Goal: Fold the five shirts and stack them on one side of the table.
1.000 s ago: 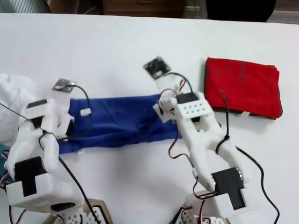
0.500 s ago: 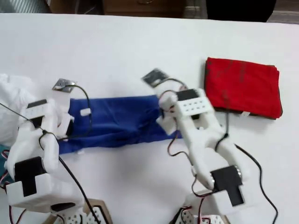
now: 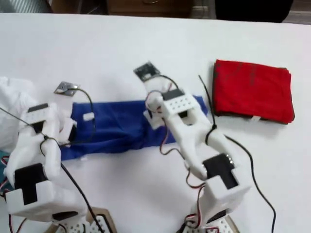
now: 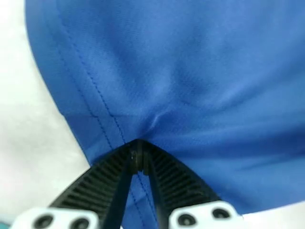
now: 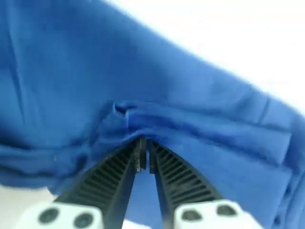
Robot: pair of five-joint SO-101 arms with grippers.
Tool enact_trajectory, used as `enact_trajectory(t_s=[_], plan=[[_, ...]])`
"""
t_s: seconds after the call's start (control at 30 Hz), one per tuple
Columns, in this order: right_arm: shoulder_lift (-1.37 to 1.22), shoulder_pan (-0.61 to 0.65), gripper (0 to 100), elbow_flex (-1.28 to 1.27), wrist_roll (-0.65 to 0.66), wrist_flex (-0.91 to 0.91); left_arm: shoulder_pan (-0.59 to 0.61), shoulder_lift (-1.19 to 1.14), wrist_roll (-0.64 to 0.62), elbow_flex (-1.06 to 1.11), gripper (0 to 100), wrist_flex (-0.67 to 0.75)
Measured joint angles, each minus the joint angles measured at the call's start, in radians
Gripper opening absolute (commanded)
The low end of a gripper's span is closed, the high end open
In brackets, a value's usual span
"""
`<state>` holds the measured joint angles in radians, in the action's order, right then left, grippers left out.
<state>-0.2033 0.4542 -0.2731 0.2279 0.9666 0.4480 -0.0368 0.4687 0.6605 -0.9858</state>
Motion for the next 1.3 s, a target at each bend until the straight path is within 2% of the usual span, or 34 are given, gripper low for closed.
enact_trajectory(t_s=[0.17,0.43,0.57,0.77,1.07,1.3], plan=[[-0.006,-0.012,2.1,0.081,-0.005,0.104,0.000,0.000,0.000,0.000,3,0.000],[-0.006,-0.239,2.1,0.189,0.043,0.311,0.000,0.000,0.000,0.000,3,0.000],[-0.026,-0.293,2.1,0.192,0.060,0.370,0.000,0.000,0.000,0.000,3,0.000],[-0.104,-0.296,2.1,0.192,0.115,0.350,0.000,0.000,0.000,0.000,3,0.000],[-0.206,-0.348,2.1,0.192,0.118,0.100,0.000,0.000,0.000,0.000,3,0.000],[-0.147,-0.353,2.1,0.230,0.118,0.213,0.000,0.000,0.000,0.000,3,0.000]])
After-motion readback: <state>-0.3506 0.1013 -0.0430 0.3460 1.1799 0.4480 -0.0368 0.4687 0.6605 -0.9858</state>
